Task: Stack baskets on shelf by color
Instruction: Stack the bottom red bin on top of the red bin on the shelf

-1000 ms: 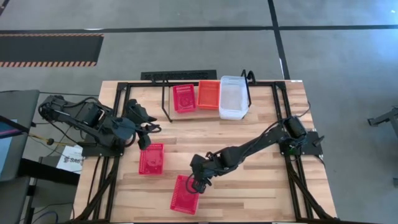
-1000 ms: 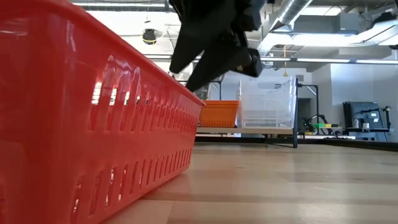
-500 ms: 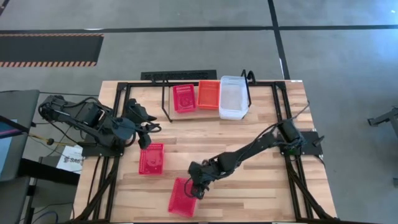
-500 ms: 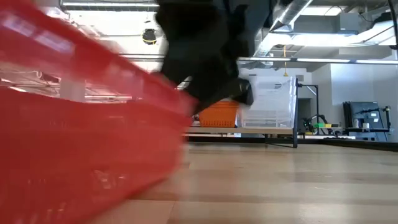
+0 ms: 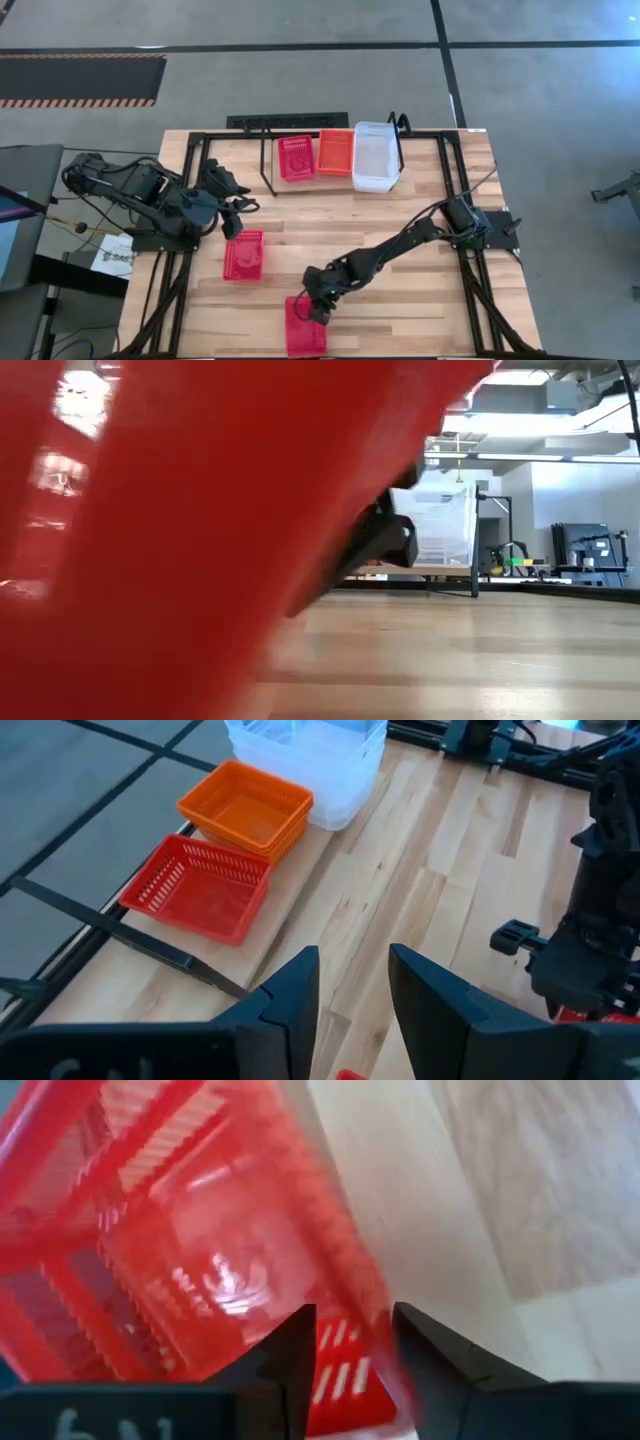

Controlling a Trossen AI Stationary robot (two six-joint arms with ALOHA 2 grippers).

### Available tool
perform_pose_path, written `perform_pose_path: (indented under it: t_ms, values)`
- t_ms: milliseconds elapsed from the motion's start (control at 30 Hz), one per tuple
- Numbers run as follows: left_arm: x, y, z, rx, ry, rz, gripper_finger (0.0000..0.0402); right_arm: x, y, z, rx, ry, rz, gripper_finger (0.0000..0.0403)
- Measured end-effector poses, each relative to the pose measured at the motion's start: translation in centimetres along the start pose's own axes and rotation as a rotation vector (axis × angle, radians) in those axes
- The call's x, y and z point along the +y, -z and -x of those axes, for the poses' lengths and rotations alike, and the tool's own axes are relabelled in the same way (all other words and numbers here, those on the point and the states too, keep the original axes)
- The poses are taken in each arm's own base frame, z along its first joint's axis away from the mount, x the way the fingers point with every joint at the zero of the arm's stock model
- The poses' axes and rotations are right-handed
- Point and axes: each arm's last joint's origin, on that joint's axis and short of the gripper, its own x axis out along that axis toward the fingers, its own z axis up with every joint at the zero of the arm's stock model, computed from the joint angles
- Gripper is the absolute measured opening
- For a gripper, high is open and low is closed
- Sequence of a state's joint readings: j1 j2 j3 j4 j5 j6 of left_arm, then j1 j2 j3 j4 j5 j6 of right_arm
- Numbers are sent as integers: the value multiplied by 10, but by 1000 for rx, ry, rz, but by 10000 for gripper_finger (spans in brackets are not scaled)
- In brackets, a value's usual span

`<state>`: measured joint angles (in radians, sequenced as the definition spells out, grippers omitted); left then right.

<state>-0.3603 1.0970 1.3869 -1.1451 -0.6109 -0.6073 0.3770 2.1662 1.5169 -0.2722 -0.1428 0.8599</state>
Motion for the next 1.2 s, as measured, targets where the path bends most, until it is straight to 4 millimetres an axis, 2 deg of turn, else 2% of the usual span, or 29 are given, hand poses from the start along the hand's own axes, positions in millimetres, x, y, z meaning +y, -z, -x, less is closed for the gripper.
perform_pose_path:
  t_ms: [133,300,433,533,633,767,1000,1200]
  values:
    - [0,0,0,4,-2,7,112,-3,-3,1,-2,9,-12,118]
    - [0,1,0,9,-3,18,112,-8,-8,2,-4,10,-27,24]
    - [0,1,0,9,-3,18,112,-11,-12,3,-8,4,-117,14]
    - [0,1,0,10,-2,13,112,-4,-19,13,-29,25,-100,5]
    - [0,1,0,15,3,8,112,12,-30,35,-65,57,-62,4]
    - [0,2,0,29,17,-2,112,29,-44,72,-104,183,-15,3]
    - [-1,2,0,45,41,-40,112,54,-73,160,-218,419,37,2]
    - [-1,3,0,51,54,-79,112,51,-83,221,-271,621,58,1]
